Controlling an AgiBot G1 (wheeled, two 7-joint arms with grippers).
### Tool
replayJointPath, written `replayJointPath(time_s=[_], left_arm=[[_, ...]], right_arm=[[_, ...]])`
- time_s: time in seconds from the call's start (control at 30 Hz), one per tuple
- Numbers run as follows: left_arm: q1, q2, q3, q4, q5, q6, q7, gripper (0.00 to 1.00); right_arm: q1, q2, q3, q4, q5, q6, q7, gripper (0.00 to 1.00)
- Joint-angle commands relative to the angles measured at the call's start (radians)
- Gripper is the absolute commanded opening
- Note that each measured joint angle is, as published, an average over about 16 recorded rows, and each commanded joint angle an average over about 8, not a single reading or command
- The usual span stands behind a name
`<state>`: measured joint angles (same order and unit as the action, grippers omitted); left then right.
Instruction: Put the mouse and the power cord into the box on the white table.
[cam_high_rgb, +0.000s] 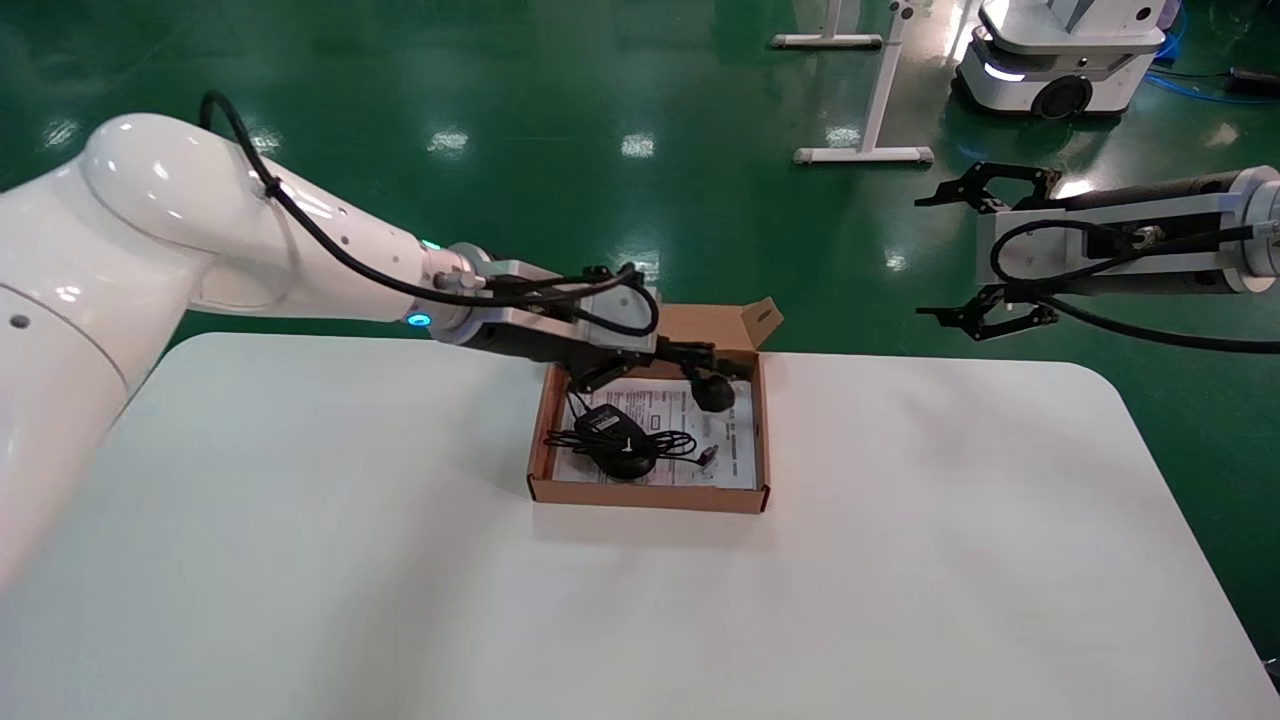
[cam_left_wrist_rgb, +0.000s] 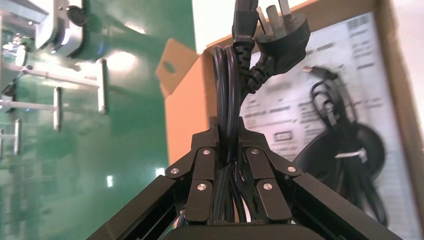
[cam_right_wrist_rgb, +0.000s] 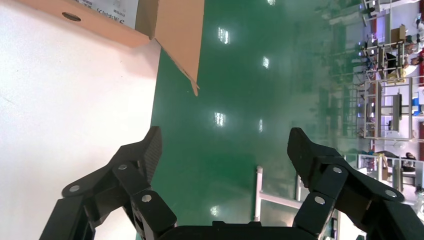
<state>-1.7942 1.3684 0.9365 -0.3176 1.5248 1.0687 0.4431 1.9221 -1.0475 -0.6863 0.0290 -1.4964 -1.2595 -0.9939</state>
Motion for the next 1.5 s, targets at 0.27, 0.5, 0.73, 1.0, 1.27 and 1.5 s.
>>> replayJointPath(time_s=[0.27, 0.5, 0.73, 1.0, 1.27, 1.5], left_arm=[[0.026, 0.0, 0.079, -0.071, -0.016, -0.011, -0.07, 0.93], [0.031, -0.002, 0.087, -0.079, -0.018, -0.013, -0.075, 1.0], [0.075, -0.05, 0.038, -0.135, -0.067, 0.014, -0.11, 1.0], [0.168, -0.152, -0.062, -0.254, -0.172, 0.073, -0.185, 1.0], [0.261, -0.254, -0.162, -0.374, -0.277, 0.133, -0.26, 1.0], [0.342, -0.343, -0.25, -0.479, -0.369, 0.185, -0.326, 1.0]], right_arm=[[-0.001, 0.007, 0.007, -0.012, 0.01, -0.01, -0.001, 1.0], [-0.001, 0.007, 0.007, -0.013, 0.011, -0.011, -0.001, 1.0], [-0.032, 0.022, 0.022, 0.033, 0.038, -0.019, 0.042, 1.0], [-0.142, 0.078, 0.074, 0.198, 0.137, -0.049, 0.196, 1.0], [-0.256, 0.136, 0.128, 0.368, 0.238, -0.079, 0.355, 1.0], [-0.356, 0.187, 0.175, 0.518, 0.327, -0.105, 0.494, 1.0]])
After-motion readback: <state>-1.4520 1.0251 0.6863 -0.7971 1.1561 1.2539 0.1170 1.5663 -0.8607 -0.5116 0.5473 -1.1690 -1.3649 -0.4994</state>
